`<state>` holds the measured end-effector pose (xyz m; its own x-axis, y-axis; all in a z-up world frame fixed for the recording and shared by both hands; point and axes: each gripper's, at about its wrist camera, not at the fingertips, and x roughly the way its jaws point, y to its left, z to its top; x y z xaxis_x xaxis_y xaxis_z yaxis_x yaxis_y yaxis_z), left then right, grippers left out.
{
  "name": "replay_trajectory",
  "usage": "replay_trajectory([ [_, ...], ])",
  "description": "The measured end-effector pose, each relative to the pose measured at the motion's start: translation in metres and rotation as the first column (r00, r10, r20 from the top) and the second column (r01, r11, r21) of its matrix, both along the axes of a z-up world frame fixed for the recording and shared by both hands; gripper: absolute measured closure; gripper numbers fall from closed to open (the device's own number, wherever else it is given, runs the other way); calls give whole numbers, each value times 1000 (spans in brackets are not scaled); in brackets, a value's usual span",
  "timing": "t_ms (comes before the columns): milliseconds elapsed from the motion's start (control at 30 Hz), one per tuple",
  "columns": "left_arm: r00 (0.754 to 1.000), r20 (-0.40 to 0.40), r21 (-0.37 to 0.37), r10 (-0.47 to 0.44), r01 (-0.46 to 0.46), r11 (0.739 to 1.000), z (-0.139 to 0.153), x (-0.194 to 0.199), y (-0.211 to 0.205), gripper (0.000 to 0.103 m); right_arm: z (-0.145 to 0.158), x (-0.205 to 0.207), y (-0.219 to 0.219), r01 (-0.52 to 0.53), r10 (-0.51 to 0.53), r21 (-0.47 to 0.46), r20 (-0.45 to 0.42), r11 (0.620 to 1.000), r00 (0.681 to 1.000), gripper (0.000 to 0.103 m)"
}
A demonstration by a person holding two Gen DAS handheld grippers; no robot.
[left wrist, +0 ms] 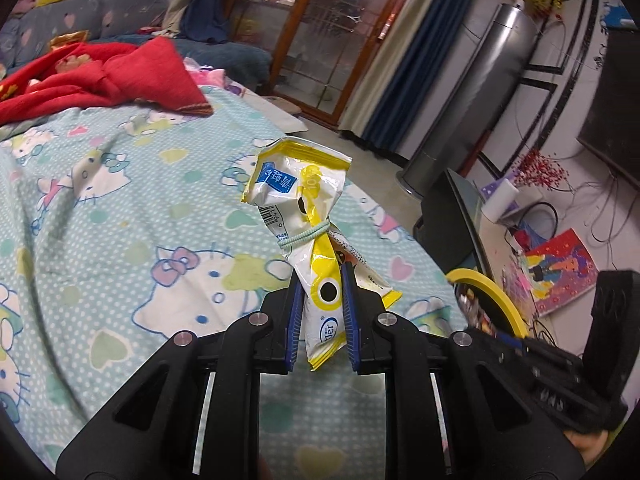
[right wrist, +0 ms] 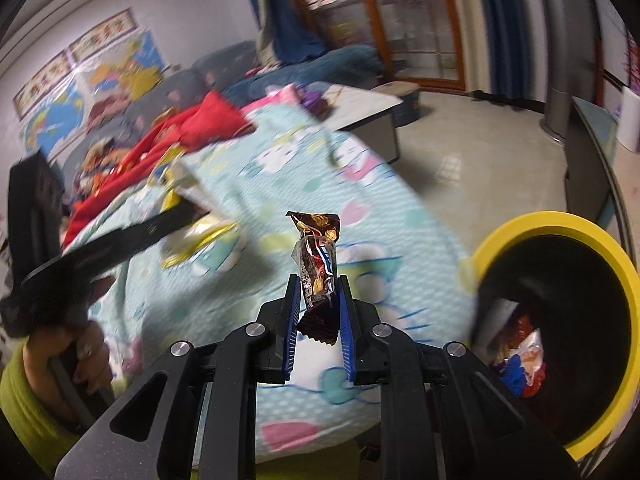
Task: Collect trash
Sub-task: 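Carry the candy bar and yellow wrapper over the yellow-rimmed bin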
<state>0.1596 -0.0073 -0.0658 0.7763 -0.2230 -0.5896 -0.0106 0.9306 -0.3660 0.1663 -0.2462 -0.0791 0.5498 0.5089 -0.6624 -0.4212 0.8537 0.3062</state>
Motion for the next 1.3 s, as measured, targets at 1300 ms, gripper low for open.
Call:
replay_trajectory([
  [1300,949,43,109,-311,305,946,18,-16,-108,90,24,13,-99,302,-309,82,84,950,947,85],
])
